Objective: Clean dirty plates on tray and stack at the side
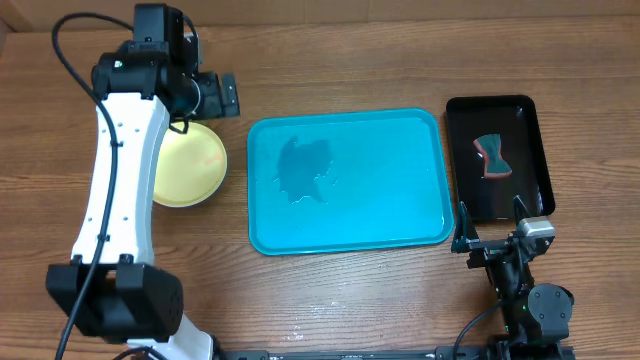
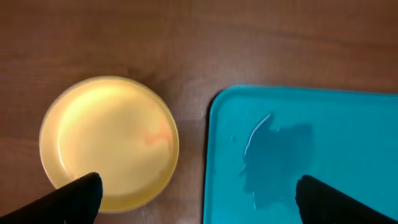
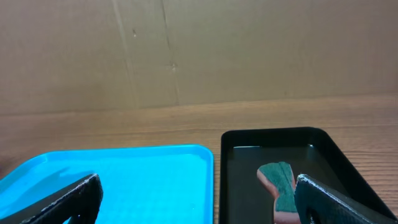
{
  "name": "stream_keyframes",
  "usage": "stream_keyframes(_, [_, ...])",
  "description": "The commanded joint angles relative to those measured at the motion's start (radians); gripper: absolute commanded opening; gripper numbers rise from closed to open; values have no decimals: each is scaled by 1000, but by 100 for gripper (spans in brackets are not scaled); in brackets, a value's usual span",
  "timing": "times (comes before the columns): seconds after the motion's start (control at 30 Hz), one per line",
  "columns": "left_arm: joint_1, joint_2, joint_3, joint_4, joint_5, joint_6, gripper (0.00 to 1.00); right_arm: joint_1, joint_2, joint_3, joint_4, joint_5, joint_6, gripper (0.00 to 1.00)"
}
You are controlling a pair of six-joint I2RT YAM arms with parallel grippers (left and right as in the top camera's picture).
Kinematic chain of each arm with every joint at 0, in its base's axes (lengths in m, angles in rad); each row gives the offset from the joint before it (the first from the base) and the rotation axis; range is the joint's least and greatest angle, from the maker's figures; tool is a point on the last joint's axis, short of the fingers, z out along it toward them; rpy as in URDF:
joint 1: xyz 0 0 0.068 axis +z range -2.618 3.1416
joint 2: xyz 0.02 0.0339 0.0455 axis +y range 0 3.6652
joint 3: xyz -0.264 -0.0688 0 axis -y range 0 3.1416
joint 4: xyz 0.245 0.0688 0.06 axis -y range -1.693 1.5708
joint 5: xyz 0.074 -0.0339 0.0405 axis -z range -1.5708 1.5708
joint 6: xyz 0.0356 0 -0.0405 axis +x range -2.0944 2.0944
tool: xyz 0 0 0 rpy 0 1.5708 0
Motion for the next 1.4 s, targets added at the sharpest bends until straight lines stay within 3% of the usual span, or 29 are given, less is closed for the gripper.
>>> stream_keyframes(0.0, [-7,-171,-53,95,2,55,100,8,-10,-10,3,9,5,100])
stream_keyframes(0.2, [0,-438,-328,328,44,140,100,8,-10,-10,3,9,5,100])
stream_keyframes(0.5, [76,-1001,-994,667,43,174,100,8,-10,-10,3,9,5,100])
stream_keyframes(0.73, [67,-1284,-1372,915,43,266,100,8,-10,-10,3,9,5,100])
stream_keyframes(0.9, [47,-1447,-1531,992,40,354,100,8,-10,-10,3,9,5,100])
stream_keyframes(1.37, [48,-1705,-1775,1033,26,354,100,8,-10,-10,3,9,5,100])
